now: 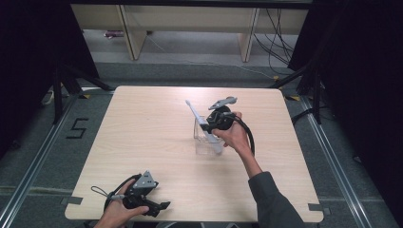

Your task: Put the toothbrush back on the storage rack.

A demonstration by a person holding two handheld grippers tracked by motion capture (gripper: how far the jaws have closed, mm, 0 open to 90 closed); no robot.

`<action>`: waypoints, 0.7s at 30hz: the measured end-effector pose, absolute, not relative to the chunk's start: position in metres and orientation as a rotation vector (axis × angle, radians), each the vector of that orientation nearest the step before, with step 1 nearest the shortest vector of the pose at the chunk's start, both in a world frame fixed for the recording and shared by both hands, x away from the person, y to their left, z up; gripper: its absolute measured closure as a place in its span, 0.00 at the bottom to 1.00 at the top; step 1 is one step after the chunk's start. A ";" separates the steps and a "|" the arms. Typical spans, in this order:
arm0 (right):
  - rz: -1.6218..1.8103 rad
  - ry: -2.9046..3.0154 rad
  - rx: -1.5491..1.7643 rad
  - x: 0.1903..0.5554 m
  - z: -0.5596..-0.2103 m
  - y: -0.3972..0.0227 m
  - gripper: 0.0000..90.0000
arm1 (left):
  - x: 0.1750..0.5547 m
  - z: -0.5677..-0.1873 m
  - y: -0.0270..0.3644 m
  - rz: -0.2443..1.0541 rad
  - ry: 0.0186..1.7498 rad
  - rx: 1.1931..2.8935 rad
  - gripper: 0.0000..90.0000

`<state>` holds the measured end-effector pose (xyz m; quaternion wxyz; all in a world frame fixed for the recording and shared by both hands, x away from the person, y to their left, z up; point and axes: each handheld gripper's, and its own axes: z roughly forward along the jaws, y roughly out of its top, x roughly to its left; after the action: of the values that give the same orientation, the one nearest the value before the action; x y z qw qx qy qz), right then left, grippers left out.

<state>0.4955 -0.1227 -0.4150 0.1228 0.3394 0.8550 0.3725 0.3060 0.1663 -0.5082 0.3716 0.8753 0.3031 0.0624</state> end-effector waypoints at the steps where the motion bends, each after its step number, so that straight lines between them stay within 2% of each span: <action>1: 1.107 2.482 0.964 0.496 -0.415 -0.124 0.65 | 0.306 -0.508 0.166 0.160 0.776 2.245 0.17; 21: 1.192 2.437 0.956 0.481 -0.400 -0.139 0.56 | 0.305 -0.509 0.165 0.148 0.785 2.226 0.17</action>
<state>0.4808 -0.1389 -0.3996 0.1321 0.3295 0.8399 0.4106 0.3053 0.1652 -0.5086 0.3787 0.8711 0.3072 0.0580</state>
